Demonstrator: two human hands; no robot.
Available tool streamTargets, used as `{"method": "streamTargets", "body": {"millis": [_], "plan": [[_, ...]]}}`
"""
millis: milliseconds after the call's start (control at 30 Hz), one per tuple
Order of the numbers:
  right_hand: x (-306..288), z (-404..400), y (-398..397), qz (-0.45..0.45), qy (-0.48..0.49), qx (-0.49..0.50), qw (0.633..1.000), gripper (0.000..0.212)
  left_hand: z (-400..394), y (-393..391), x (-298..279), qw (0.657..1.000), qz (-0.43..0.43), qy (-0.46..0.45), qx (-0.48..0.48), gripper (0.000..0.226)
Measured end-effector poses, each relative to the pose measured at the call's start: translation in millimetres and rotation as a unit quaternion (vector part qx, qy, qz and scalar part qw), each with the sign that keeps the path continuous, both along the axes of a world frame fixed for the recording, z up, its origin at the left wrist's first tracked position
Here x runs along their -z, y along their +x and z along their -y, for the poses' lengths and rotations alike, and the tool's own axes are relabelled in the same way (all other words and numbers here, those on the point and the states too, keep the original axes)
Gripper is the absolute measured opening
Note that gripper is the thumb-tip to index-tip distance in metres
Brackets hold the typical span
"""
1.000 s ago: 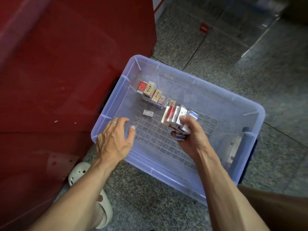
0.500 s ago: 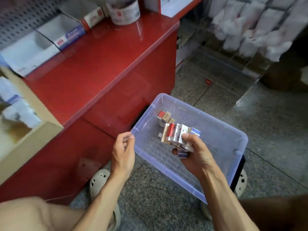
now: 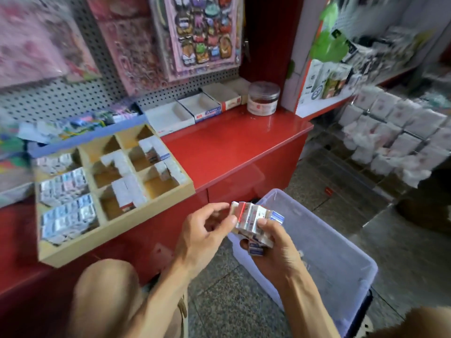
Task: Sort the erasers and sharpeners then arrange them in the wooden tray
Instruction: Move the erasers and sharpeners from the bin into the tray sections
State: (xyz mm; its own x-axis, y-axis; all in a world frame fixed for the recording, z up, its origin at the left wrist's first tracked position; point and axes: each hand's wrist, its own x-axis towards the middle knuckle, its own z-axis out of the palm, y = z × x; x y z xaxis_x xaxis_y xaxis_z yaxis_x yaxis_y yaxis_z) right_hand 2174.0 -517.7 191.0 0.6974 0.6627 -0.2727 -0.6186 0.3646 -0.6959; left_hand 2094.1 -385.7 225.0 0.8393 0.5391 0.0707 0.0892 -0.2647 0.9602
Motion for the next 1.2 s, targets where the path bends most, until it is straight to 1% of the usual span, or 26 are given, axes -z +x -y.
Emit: {"method": "streamTargets", "body": {"millis": [33, 133, 267, 433, 533, 667, 767, 900, 933, 1000, 1067, 1133, 1167, 1200], "plan": [[-7, -9, -5, 0.011, -0.008, -0.007, 1.000, 0.057, -5, -5, -8, 1.000, 0.006, 0.001, 0.014, 0.017], [-22, -34, -17, 0.026, -0.016, -0.014, 0.999, 0.040, -23, -20, -27, 1.000, 0.009, -0.007, 0.003, 0.020], [-38, -66, -26, 0.056, 0.004, -0.022, 0.998, 0.035, -48, -32, -46, 1.000, -0.009, -0.029, -0.001, 0.019], [-57, -97, -29, 0.084, 0.007, -0.034, 0.996, 0.024, -76, -35, -66, 0.998, -0.028, -0.019, -0.048, 0.007], [-60, -116, -30, 0.059, 0.003, -0.032, 0.998, 0.030, -93, -34, -76, 0.997, -0.035, -0.024, -0.064, 0.004], [-67, -144, -27, 0.009, 0.014, -0.028, 0.999, 0.023, -120, -30, -84, 0.995, -0.038, -0.046, -0.084, 0.003], [-72, -170, -25, -0.012, 0.025, -0.028, 0.999, 0.013, -140, -28, -89, 0.993, -0.017, -0.061, -0.098, 0.006], [-76, -195, -18, -0.042, 0.060, -0.051, 0.996, 0.026, -163, -26, -92, 0.990, 0.011, -0.098, -0.102, 0.013], [-76, -199, -16, -0.047, 0.069, -0.055, 0.995, 0.029, -170, -26, -91, 0.987, 0.020, -0.115, -0.113, 0.014], [-78, -206, -12, -0.055, 0.093, -0.062, 0.992, 0.043, -184, -28, -88, 0.979, 0.035, -0.139, -0.144, 0.015], [-77, -212, -7, -0.068, 0.109, -0.063, 0.990, 0.051, -199, -29, -83, 0.972, 0.036, -0.146, -0.183, 0.016], [-74, -218, -3, -0.078, 0.118, -0.065, 0.988, 0.061, -219, -30, -73, 0.968, 0.008, -0.110, -0.224, 0.018], [-73, -221, -2, -0.079, 0.115, -0.068, 0.988, 0.067, -230, -31, -67, 0.967, -0.012, -0.080, -0.241, 0.020], [-71, -222, 0, -0.075, 0.107, -0.068, 0.989, 0.069, -241, -32, -62, 0.965, -0.032, -0.046, -0.257, 0.022]]}}
